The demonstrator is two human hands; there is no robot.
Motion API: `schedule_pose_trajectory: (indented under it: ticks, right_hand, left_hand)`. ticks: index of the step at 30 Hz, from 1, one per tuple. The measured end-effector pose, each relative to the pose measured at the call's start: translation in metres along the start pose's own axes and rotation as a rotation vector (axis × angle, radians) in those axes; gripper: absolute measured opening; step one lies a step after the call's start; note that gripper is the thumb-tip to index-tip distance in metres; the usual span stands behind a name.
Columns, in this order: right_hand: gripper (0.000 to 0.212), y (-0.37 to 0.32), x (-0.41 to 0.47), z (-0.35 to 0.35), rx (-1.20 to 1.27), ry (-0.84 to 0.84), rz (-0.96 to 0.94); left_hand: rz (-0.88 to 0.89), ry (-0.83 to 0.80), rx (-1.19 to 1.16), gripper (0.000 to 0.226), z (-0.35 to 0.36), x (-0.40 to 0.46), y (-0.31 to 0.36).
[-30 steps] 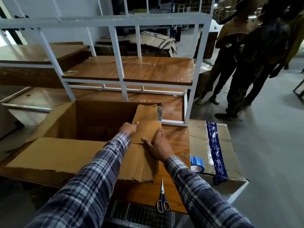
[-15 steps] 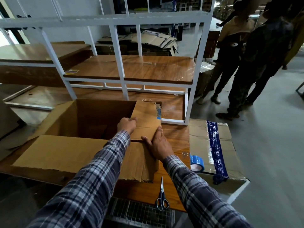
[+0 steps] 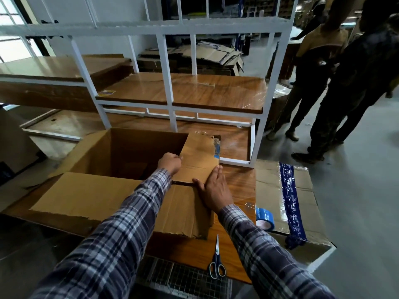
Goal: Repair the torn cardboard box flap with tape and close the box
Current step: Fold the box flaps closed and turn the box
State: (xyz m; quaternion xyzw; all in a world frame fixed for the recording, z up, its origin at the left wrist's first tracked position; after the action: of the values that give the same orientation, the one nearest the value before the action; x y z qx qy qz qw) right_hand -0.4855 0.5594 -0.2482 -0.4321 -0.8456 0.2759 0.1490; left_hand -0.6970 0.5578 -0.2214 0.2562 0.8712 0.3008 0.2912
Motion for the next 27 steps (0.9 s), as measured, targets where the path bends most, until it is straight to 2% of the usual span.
schedule_pose_trajectory:
  ticks: [4, 6, 9, 12, 14, 17, 20, 24, 27]
  right_hand:
    - [0.096, -0.019, 0.006, -0.008, -0.255, 0.075, -0.131]
    - [0.099, -0.055, 0.002, 0.003, -0.262, -0.031, -0.289]
    - [0.116, -0.12, -0.019, 0.042, -0.359, -0.286, -0.57]
    - [0.12, -0.166, -0.033, 0.067, -0.516, -0.375, -0.699]
    - [0.105, -0.185, -0.032, 0.065, -0.555, -0.386, -0.694]
    - [0.063, -0.21, -0.026, 0.05, -0.591, -0.409, -0.666]
    - [0.053, -0.234, -0.016, 0.025, -0.63, -0.364, -0.642]
    - [0.05, -0.254, -0.001, -0.005, -0.661, -0.279, -0.576]
    - [0.033, -0.258, 0.009, -0.017, -0.646, -0.198, -0.517]
  left_hand:
    - [0.105, -0.081, 0.258, 0.018, -0.017, -0.005, -0.014]
    - [0.15, -0.048, 0.378, 0.017, -0.039, -0.005, -0.028]
    - [0.158, 0.013, 0.476, 0.02, -0.078, 0.001, -0.052]
    - [0.133, 0.088, 0.506, 0.024, -0.124, 0.006, -0.078]
    - [0.146, 0.135, 0.513, 0.026, -0.152, 0.006, -0.089]
    - [0.182, 0.189, 0.521, 0.031, -0.191, 0.003, -0.1]
    - [0.242, 0.195, 0.429, 0.039, -0.222, 0.002, -0.107]
    - [0.288, 0.257, 0.373, 0.046, -0.254, -0.004, -0.098]
    - [0.335, 0.349, 0.352, 0.047, -0.273, -0.01, -0.077]
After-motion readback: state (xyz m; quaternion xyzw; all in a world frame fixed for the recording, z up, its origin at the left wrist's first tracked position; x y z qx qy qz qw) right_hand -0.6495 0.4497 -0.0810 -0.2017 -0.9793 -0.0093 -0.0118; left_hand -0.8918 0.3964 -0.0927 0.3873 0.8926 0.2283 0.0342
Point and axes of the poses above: each hand's wrist, its own x-axis towards the middle knuckle, its own z-axis out of the palm, y = z × x, the point moved 8 cm from there along x, towards the middle knuckle, and after that the axes turned 10 degrees about -z, right-handed, at the moved point
